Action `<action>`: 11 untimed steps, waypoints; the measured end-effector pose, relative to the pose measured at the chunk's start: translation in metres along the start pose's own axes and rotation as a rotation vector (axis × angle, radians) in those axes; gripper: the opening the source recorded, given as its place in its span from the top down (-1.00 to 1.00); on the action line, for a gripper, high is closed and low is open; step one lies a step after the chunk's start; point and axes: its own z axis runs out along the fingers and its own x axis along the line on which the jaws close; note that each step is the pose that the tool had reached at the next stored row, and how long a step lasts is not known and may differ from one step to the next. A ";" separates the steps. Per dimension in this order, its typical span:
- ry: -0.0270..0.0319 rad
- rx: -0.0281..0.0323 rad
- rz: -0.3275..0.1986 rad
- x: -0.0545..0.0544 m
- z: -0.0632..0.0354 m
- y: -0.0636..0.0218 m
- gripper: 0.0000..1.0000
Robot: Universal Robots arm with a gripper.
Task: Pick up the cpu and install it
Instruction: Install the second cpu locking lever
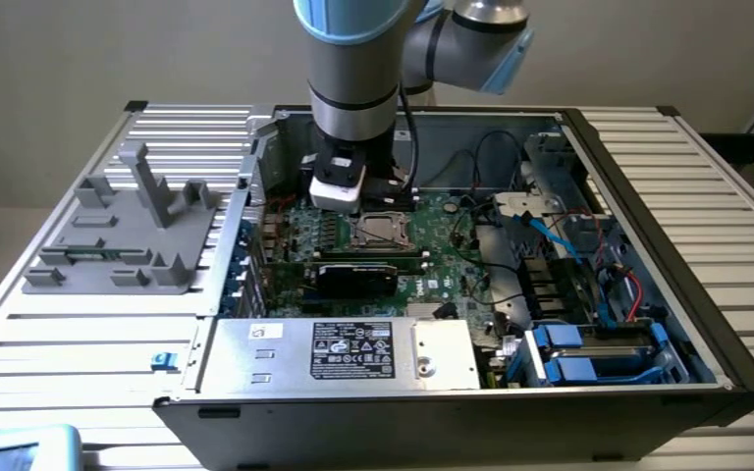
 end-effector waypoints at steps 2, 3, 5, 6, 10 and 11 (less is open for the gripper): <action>-0.0002 0.0011 0.000 0.000 0.0017 0.0012 0.78; -0.0004 0.0011 0.000 0.000 0.0018 0.0018 0.78; -0.0005 0.0011 0.000 0.001 0.0017 0.0030 0.78; -0.0007 0.0017 0.000 0.001 0.0019 0.0039 0.78; -0.0071 0.0179 0.001 0.002 0.0045 0.0083 0.78; -0.0093 0.0224 0.001 0.002 0.0050 0.0094 0.78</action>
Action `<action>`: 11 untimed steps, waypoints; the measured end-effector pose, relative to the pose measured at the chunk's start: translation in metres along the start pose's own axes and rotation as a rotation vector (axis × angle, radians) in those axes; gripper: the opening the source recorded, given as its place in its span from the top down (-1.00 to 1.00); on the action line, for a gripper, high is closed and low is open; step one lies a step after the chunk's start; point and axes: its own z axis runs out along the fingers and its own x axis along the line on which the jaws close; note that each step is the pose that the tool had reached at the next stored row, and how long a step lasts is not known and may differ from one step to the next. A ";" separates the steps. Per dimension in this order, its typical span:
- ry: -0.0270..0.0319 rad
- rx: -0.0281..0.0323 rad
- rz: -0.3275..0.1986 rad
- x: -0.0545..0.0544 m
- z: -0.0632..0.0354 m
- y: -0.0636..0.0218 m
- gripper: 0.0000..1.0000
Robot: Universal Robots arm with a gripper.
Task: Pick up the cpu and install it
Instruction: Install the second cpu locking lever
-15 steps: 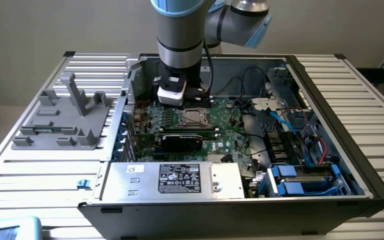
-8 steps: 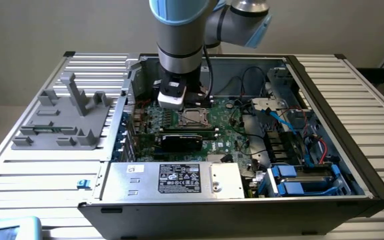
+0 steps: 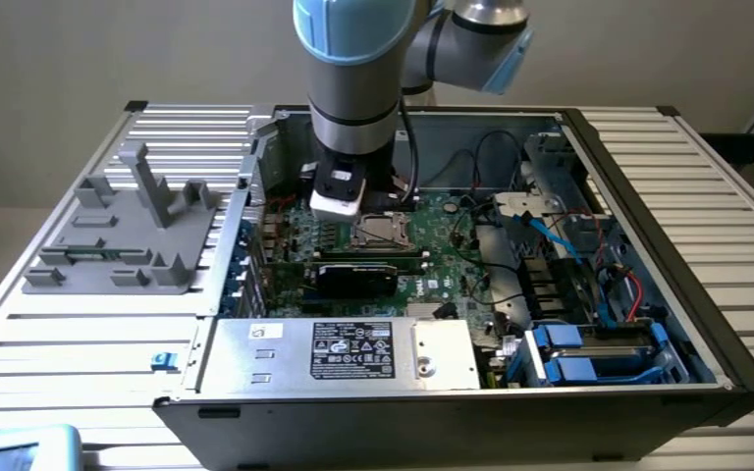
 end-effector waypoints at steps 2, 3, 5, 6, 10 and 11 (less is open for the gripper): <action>-0.0038 0.0107 0.001 0.000 0.0012 0.0018 0.78; -0.0056 0.0173 0.001 0.001 0.0017 0.0027 0.78; -0.0089 0.0266 0.002 0.001 0.0028 0.0052 0.78; -0.0096 0.0283 0.003 0.002 0.0039 0.0064 0.78; -0.0110 0.0313 0.007 0.002 0.0094 0.0090 0.78; -0.0116 0.0321 0.008 0.002 0.0106 0.0094 0.78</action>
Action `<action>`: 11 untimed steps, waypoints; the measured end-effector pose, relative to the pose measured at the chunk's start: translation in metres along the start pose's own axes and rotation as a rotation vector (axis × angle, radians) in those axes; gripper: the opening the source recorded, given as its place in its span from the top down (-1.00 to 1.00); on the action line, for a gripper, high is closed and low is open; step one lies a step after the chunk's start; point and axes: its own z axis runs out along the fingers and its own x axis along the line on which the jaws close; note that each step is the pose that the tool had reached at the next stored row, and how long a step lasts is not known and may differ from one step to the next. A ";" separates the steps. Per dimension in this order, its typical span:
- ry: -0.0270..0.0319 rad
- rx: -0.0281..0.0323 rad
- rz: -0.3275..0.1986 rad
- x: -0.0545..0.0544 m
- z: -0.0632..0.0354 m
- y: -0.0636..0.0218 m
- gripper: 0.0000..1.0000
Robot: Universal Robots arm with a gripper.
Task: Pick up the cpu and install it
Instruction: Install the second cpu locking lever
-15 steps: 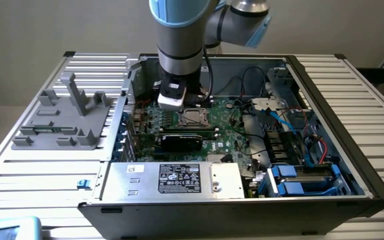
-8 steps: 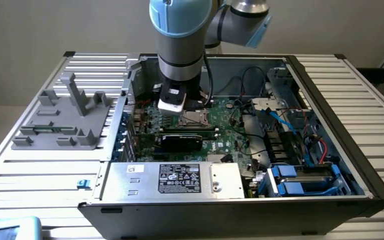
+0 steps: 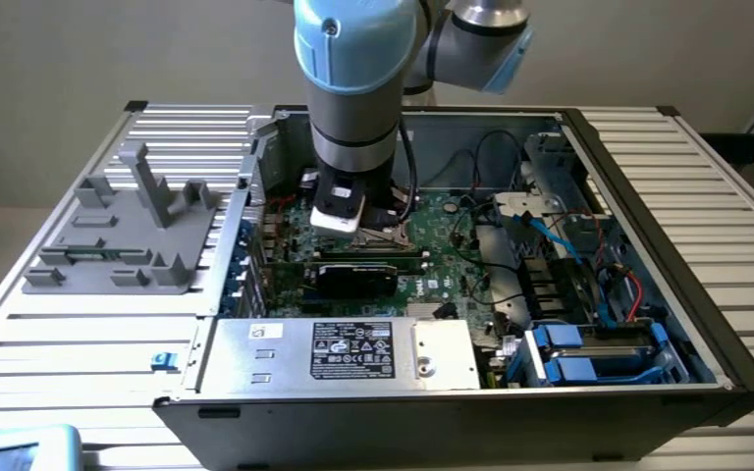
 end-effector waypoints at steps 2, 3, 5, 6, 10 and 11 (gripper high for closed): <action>-0.0021 -0.0004 0.003 0.000 0.0026 0.0010 0.78; -0.0031 -0.0007 0.004 0.000 0.0036 0.0013 0.78; -0.0052 -0.0011 0.005 0.000 0.0049 0.0018 0.78; -0.0062 -0.0014 0.005 0.000 0.0055 0.0021 0.78; -0.0095 -0.0023 0.006 -0.001 0.0061 0.0024 0.78; -0.0098 -0.0023 0.006 -0.001 0.0061 0.0025 0.78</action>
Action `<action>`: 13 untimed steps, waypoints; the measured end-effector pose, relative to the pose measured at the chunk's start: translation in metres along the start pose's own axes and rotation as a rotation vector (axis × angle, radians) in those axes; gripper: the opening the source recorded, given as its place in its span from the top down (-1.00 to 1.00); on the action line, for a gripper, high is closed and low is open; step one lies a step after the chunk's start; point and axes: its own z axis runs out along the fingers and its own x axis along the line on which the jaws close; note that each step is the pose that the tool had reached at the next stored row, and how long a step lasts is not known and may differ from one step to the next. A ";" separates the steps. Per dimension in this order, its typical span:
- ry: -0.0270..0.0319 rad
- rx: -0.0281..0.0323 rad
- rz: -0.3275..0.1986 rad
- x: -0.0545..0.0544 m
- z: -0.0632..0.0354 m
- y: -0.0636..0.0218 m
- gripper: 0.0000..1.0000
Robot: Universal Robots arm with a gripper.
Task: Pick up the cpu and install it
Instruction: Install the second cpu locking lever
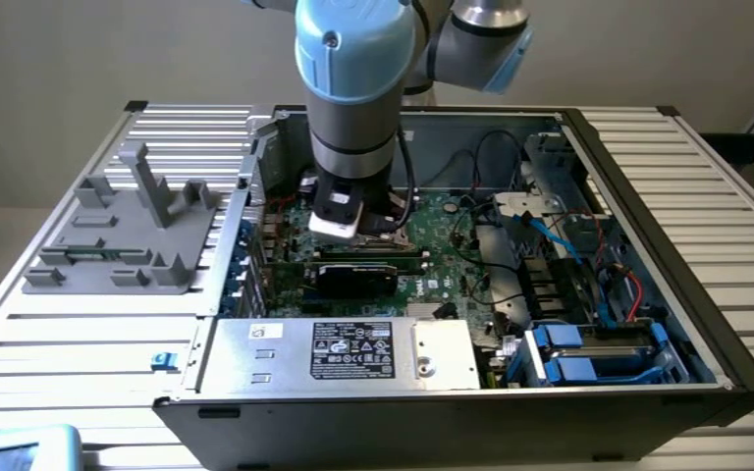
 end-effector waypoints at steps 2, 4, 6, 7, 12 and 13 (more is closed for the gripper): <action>-0.0001 0.0001 0.000 -0.001 0.0004 0.0004 0.78; -0.0001 0.0001 0.000 -0.001 0.0016 0.0008 0.78; -0.0002 0.0000 0.000 -0.001 0.0036 0.0017 0.78; -0.0002 -0.0001 0.000 -0.001 0.0045 0.0021 0.78; -0.0002 0.0001 0.000 -0.003 0.0101 0.0047 0.78; -0.0002 0.0001 0.000 -0.004 0.0111 0.0052 0.78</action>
